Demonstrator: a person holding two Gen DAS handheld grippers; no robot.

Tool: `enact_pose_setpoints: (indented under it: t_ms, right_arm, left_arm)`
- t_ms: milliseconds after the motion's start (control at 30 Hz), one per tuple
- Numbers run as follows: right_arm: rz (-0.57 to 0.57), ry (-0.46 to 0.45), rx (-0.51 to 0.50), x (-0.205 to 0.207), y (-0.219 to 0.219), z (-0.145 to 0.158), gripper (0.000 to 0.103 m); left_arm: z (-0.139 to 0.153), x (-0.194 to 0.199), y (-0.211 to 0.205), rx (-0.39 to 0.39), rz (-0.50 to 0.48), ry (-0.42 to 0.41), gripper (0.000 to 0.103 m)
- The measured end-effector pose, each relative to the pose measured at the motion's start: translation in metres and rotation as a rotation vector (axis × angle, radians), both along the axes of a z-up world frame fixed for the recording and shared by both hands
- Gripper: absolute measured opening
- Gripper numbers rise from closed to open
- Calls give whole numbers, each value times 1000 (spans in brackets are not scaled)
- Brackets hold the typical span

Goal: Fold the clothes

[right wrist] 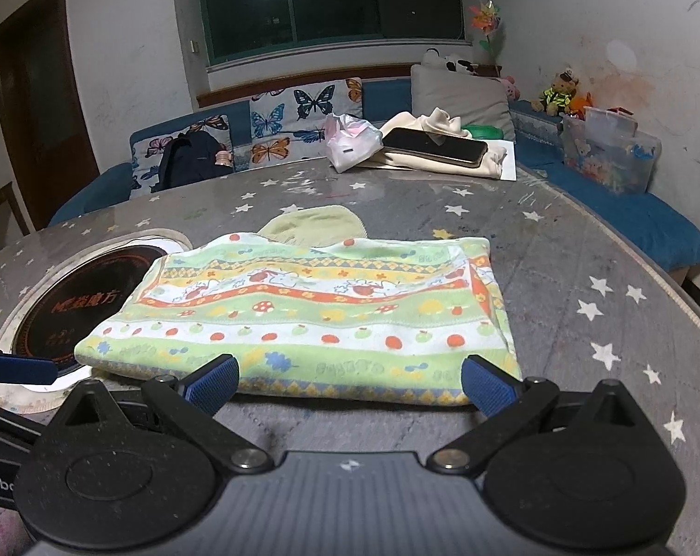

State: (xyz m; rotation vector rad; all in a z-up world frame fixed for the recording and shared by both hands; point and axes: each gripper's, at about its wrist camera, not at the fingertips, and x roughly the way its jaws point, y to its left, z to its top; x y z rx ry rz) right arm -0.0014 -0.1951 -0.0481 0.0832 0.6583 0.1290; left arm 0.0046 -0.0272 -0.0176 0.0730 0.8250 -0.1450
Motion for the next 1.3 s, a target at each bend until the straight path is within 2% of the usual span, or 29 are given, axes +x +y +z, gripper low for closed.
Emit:
enact_pose_setpoints:
  t_ms: [433, 1300]
  right_arm:
    - [-1, 3, 7, -12, 3, -2, 103]
    - [0, 45, -7, -11, 10, -17, 103]
  left_arm:
    - [0, -10, 2, 6, 9, -8, 103]
    - [-18, -8, 24, 12, 68, 33, 103]
